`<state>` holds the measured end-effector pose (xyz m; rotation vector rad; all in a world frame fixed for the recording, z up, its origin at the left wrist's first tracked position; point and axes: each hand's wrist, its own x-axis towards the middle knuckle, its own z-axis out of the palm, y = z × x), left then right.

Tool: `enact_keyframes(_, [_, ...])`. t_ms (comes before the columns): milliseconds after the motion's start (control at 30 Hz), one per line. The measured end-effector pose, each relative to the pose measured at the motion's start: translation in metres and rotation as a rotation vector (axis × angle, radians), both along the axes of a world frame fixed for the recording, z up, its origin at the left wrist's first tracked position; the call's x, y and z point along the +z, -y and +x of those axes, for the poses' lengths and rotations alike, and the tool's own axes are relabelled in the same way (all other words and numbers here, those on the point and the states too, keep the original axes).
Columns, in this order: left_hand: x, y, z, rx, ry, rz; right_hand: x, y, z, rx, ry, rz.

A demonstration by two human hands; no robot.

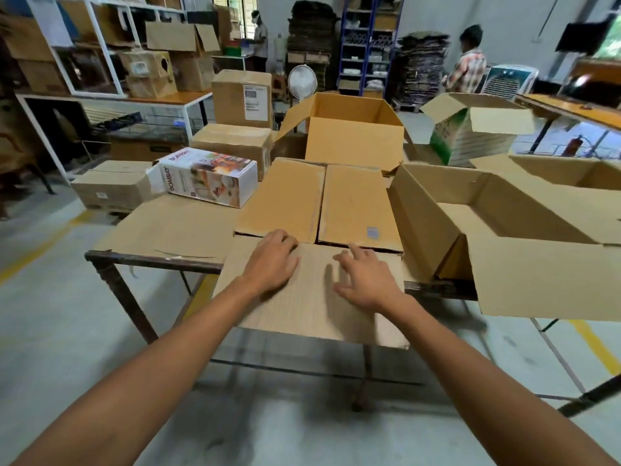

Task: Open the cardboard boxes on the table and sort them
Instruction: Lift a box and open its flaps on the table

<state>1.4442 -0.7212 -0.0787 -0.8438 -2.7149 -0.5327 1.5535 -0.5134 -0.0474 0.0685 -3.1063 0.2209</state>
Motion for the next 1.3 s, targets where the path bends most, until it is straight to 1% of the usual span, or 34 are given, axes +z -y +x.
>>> enact_keyframes(67, [0.011, -0.016, -0.019, -0.022, 0.093, 0.095, 0.01, -0.011, -0.024, -0.114, -0.132, -0.006])
enact_keyframes(133, [0.021, -0.032, -0.04, 0.011, 0.273, 0.242, 0.014, -0.023, -0.048, -0.248, -0.175, -0.03])
enact_keyframes(200, [0.026, -0.051, -0.058, 0.091, 0.506, 0.419, 0.013, -0.035, -0.067, -0.368, -0.111, -0.042])
enact_keyframes(300, [0.033, -0.078, -0.084, 0.169, 0.932, 0.768, 0.006, -0.047, -0.087, -0.455, -0.009, -0.128])
enact_keyframes(367, [0.038, -0.092, -0.095, 0.168, 1.117, 0.925, 0.002, -0.053, -0.094, -0.486, 0.007, -0.185])
enact_keyframes(433, [0.047, -0.103, -0.104, 0.158, 1.169, 1.088, 0.004, -0.056, -0.099, -0.513, -0.019, -0.273])
enact_keyframes(500, [0.06, -0.117, -0.114, 0.099, 1.136, 1.233, 0.016, -0.061, -0.105, -0.557, -0.073, -0.409])
enact_keyframes(567, [0.081, -0.136, -0.115, -0.004, 1.116, 1.301, 0.036, -0.07, -0.109, -0.571, -0.144, -0.565])
enact_keyframes(600, [0.09, -0.147, -0.115, -0.052, 1.093, 1.283, 0.047, -0.076, -0.11, -0.567, -0.17, -0.657])
enact_keyframes(633, [0.097, -0.16, -0.114, -0.098, 1.068, 1.244, 0.059, -0.082, -0.112, -0.561, -0.191, -0.793])
enact_keyframes(700, [0.102, -0.188, -0.112, -0.187, 1.021, 1.12, 0.083, -0.098, -0.115, -0.519, -0.217, -1.143])
enact_keyframes(733, [0.101, -0.203, -0.111, -0.228, 0.987, 1.035, 0.094, -0.108, -0.115, -0.505, -0.215, -1.287])
enact_keyframes(767, [0.099, -0.22, -0.111, -0.261, 0.96, 0.944, 0.105, -0.124, -0.118, -0.498, -0.2, -1.375])
enact_keyframes(800, [0.095, -0.233, -0.11, -0.283, 0.949, 0.859, 0.115, -0.138, -0.12, -0.488, -0.178, -1.412])
enact_keyframes(867, [0.087, -0.255, -0.108, -0.285, 0.961, 0.746, 0.134, -0.165, -0.124, -0.459, -0.148, -1.374])
enact_keyframes(933, [0.078, -0.277, -0.107, -0.262, 0.997, 0.709, 0.145, -0.2, -0.131, -0.427, -0.111, -1.189])
enact_keyframes(1000, [0.066, -0.293, -0.11, -0.185, 0.998, 0.677, 0.141, -0.235, -0.138, -0.476, -0.092, -0.964])
enact_keyframes(1033, [0.06, -0.299, -0.113, -0.122, 1.004, 0.672, 0.136, -0.251, -0.141, -0.508, -0.074, -0.899])
enact_keyframes(1100, [0.05, -0.306, -0.114, 0.035, 1.097, 0.681, 0.118, -0.276, -0.144, -0.583, -0.063, -0.816])
enact_keyframes(1167, [0.043, -0.31, -0.112, 0.14, 1.263, 0.65, 0.1, -0.287, -0.141, -0.592, -0.031, -0.699])
enact_keyframes(1200, [0.042, -0.311, -0.11, 0.161, 1.324, 0.628, 0.088, -0.294, -0.143, -0.589, -0.028, -0.656])
enact_keyframes(1233, [0.04, -0.312, -0.111, 0.171, 1.352, 0.633, 0.078, -0.299, -0.143, -0.569, -0.047, -0.654])
enact_keyframes(1300, [0.039, -0.314, -0.116, 0.179, 1.319, 0.684, 0.063, -0.308, -0.149, -0.522, -0.075, -0.738])
